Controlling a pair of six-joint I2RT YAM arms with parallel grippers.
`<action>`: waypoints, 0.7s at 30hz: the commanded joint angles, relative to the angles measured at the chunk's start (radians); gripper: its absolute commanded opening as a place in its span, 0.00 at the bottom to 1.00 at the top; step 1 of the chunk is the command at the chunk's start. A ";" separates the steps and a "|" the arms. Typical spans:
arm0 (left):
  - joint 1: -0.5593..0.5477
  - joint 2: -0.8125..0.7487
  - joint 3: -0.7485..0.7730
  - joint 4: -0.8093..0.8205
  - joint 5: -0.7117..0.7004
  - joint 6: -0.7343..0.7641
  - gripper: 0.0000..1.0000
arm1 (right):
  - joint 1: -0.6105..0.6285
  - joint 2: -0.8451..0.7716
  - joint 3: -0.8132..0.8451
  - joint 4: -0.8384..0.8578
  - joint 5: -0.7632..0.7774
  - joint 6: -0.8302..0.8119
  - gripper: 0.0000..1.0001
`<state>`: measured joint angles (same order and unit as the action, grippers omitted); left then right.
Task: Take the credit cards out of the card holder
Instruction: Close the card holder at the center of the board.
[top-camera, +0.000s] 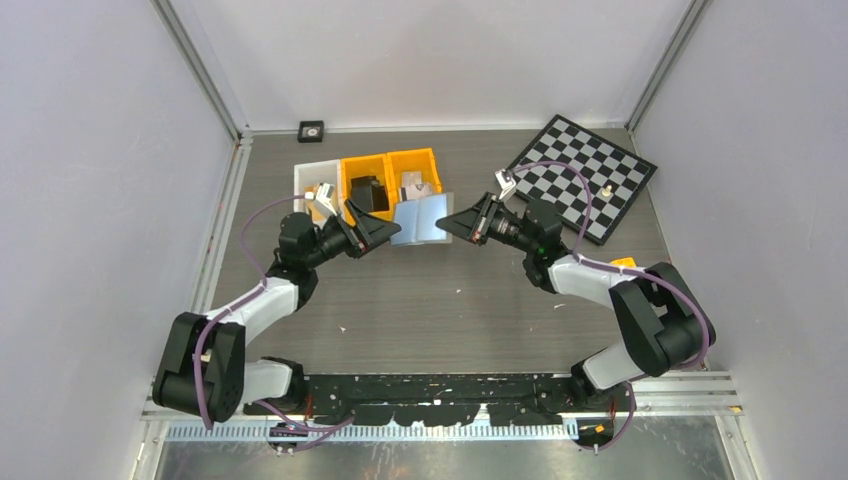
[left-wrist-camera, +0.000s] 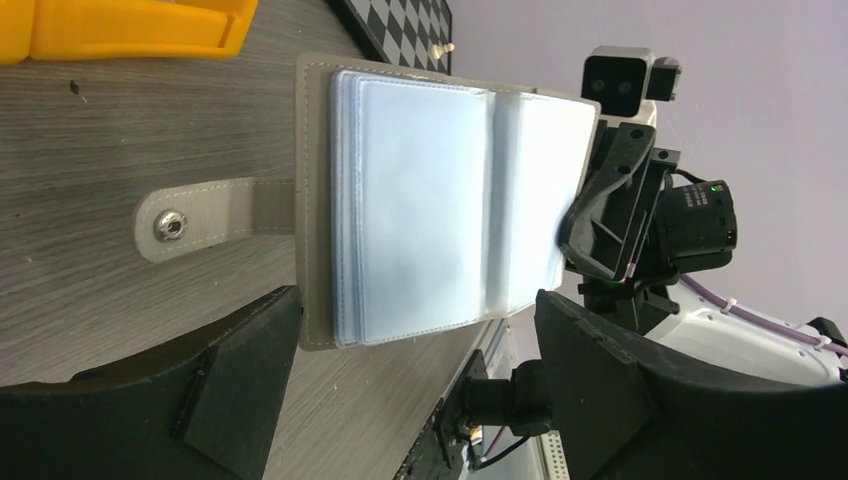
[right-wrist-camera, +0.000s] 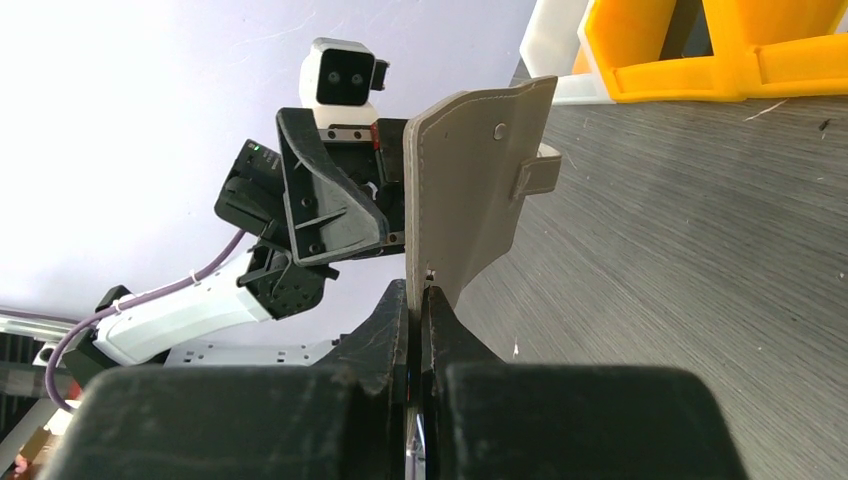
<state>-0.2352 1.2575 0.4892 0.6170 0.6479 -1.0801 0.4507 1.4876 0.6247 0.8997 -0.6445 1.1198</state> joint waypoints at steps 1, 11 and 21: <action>0.003 -0.019 0.024 -0.057 0.006 0.029 0.88 | 0.003 -0.060 0.031 0.027 0.009 -0.032 0.00; 0.003 0.083 0.010 0.187 0.101 -0.111 0.69 | 0.004 -0.027 0.040 0.057 -0.001 -0.001 0.00; 0.005 0.163 -0.007 0.459 0.140 -0.143 0.00 | 0.030 0.041 0.097 -0.095 0.023 -0.061 0.00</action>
<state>-0.2272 1.4189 0.4820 0.9302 0.7494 -1.2331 0.4515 1.5032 0.6590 0.8692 -0.6209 1.1030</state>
